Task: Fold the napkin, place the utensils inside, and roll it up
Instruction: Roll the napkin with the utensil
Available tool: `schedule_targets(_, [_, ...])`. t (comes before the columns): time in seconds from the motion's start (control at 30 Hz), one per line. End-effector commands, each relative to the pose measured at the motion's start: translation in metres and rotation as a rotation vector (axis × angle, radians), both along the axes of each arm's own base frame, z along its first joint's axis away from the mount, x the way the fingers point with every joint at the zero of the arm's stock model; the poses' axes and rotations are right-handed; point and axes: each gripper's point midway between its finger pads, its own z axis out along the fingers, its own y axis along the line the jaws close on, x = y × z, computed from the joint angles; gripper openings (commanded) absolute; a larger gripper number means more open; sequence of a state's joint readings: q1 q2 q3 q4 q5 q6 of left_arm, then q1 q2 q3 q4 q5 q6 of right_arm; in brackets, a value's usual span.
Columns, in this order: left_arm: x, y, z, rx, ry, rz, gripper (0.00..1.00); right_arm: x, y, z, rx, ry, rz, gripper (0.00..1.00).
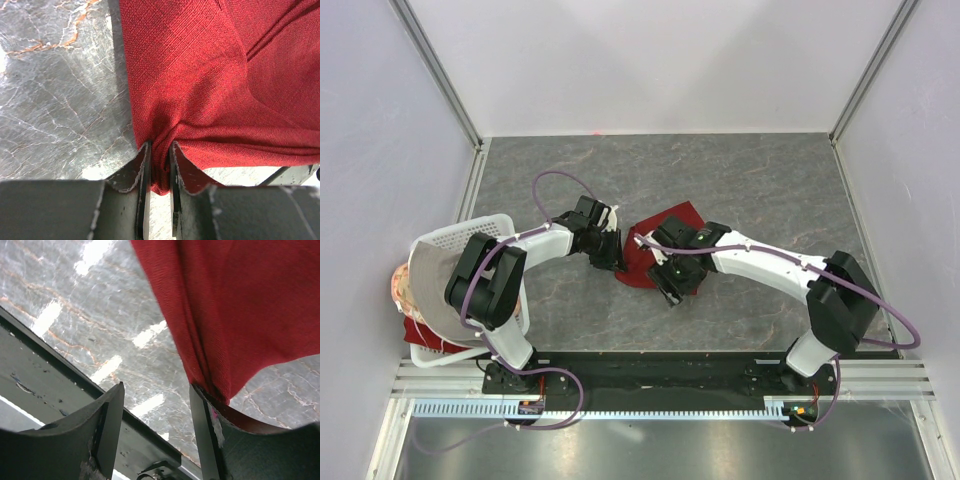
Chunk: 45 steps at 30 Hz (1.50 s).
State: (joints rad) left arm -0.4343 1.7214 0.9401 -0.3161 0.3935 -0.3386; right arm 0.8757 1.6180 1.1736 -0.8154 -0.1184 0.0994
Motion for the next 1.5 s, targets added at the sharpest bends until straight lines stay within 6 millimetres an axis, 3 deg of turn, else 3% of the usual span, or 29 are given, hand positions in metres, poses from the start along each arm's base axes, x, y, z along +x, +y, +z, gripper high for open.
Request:
schedule_targets(0.0, [-0.009, 0.022, -0.024, 0.139, 0.017, -0.034, 0.02, 0.018, 0.000, 0.007, 0.038, -0.023, -0.027, 0.63])
schedule_targets(0.17, [-0.010, 0.021, -0.024, 0.140, 0.018, -0.039, 0.02, 0.025, -0.005, -0.001, 0.062, 0.004, -0.059, 0.63])
schedule_targets(0.4, [-0.010, 0.021, -0.025, 0.140, 0.019, -0.039, 0.02, 0.020, -0.014, -0.027, 0.031, 0.061, -0.080, 0.63])
schedule_targets(0.67, [-0.012, 0.021, -0.026, 0.145, 0.023, -0.038, 0.02, 0.027, -0.030, -0.050, -0.003, 0.088, -0.150, 0.63])
schedule_targets(0.93, [-0.012, 0.023, -0.027, 0.151, 0.028, -0.036, 0.02, 0.019, -0.037, -0.070, -0.019, 0.150, -0.163, 0.63])
schedule_targets(1.0, [-0.013, 0.022, -0.027, 0.148, 0.029, -0.035, 0.02, 0.022, -0.035, -0.064, -0.005, 0.136, -0.162, 0.63])
schedule_targets(1.1, [-0.014, 0.022, -0.027, 0.149, 0.039, -0.033, 0.02, 0.031, -0.026, -0.040, 0.042, 0.085, -0.155, 0.63])
schedule_targets(1.3, [-0.017, 0.023, -0.031, 0.159, 0.073, -0.027, 0.02, 0.042, 0.015, 0.036, 0.167, -0.191, 0.010, 0.64])
schedule_targets(1.4, [-0.016, 0.023, -0.030, 0.159, 0.077, -0.025, 0.02, 0.035, 0.039, 0.045, 0.189, -0.319, 0.087, 0.64])
schedule_targets(1.47, [-0.017, 0.022, -0.029, 0.156, 0.083, -0.025, 0.02, 0.045, 0.051, 0.047, 0.209, -0.432, 0.124, 0.64])
